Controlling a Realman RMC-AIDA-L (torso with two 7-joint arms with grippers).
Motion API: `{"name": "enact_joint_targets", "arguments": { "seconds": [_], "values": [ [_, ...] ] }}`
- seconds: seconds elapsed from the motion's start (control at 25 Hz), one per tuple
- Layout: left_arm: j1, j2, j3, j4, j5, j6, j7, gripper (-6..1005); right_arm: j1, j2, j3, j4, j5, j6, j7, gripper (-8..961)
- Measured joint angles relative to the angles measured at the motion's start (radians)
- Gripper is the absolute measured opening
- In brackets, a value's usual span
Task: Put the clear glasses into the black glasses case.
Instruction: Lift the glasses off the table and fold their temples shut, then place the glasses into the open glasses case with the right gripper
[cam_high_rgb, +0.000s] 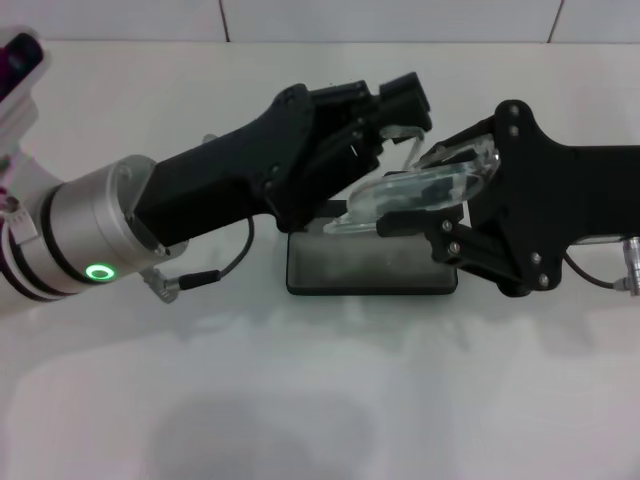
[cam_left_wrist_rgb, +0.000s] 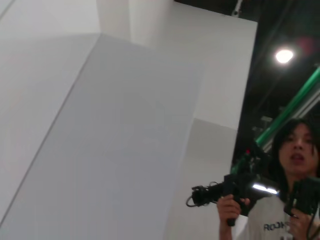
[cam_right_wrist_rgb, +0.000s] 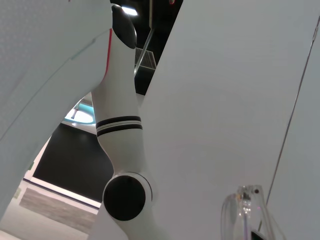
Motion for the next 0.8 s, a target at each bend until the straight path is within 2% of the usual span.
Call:
{"name": "enact_joint_targets", "arguments": {
  "seconds": [0.6,0.76,0.8],
  "values": [
    [-0.003,0.003,0.004,-0.005,-0.006,-0.011,0.017,114,0.004,0.0,0.002,0.007,0.011,0.007,-0.005,142],
    [0.013,0.015,0.0,-0.001,-0.031,-0.041,0.028,114,0.001,-0.001,0.002,0.01,0.012,0.017,-0.003,143],
    [0.028,0.031,-0.002,0.015,-0.036,-0.064,0.029,113,-0.001,-0.002,0.002,0.013,0.011,0.022,0.001,143]
  ]
}}
